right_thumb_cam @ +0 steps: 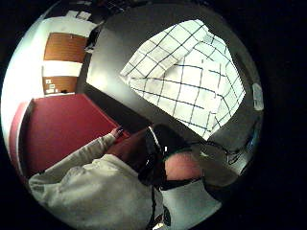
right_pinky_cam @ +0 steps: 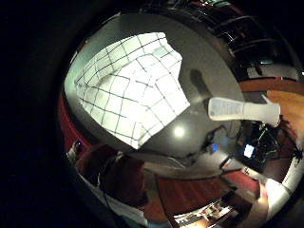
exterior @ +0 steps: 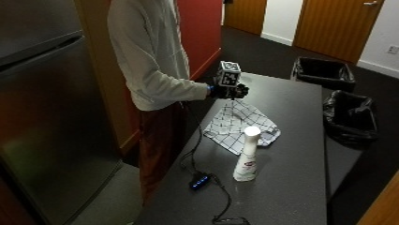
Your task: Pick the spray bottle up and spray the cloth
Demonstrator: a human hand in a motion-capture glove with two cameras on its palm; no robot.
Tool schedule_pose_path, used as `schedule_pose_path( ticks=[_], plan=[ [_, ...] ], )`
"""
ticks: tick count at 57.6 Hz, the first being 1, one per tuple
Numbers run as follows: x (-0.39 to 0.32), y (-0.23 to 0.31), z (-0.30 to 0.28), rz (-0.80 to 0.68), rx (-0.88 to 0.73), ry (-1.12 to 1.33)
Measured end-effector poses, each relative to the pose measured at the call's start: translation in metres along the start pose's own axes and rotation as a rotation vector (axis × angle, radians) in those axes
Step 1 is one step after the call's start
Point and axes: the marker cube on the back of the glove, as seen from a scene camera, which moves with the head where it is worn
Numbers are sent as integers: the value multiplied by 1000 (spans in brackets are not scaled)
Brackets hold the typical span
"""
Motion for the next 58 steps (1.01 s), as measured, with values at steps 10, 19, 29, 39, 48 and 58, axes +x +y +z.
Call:
schedule_pose_path(
  ticks=[10, 19, 29, 39, 48, 58],
  plan=[
    [-5, 3, 3, 3, 12, -5],
    [-1, 11, 6, 17, 76, 10],
    [29, 35, -2, 48, 169, -33],
    [47, 55, -6, 110, 269, -69],
    [66, 75, -8, 170, 361, -107],
    [93, 101, -9, 259, 429, -137]
  ],
)
